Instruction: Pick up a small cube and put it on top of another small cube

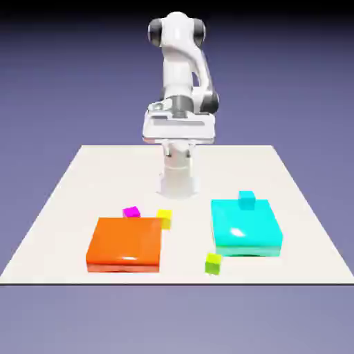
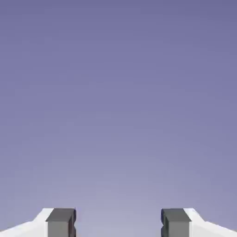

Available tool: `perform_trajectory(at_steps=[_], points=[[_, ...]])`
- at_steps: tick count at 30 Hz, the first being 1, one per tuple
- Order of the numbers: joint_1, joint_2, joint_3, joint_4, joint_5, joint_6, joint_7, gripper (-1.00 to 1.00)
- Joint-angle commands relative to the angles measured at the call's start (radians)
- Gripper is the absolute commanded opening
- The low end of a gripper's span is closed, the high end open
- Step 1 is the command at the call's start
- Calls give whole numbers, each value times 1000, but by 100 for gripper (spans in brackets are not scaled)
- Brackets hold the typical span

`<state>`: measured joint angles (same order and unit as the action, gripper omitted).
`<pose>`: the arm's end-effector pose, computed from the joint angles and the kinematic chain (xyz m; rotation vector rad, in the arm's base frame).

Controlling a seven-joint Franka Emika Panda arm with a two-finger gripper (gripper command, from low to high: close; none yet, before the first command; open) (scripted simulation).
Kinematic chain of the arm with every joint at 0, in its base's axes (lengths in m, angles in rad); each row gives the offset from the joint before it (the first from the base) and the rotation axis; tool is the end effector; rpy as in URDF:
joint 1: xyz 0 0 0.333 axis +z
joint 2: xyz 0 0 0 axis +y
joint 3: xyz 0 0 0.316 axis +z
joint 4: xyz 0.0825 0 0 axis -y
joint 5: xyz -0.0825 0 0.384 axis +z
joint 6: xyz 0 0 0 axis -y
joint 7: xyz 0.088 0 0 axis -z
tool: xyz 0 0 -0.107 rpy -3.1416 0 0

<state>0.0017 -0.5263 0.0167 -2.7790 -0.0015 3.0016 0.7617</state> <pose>0.4000 0.0076 0.4512 -2.5140 0.9763 -0.9853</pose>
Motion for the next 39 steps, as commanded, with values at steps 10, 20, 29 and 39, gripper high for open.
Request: perform_trajectory(at_steps=[10, 20, 29, 39], points=[[-86, 362, 138, 257, -13, -294, 172, 0], [-171, 725, 277, 514, -25, -588, 343, 0], [-248, 1051, 401, 746, -36, -852, 498, 0], [-238, 1111, 393, 738, -52, -801, 513, -100]])
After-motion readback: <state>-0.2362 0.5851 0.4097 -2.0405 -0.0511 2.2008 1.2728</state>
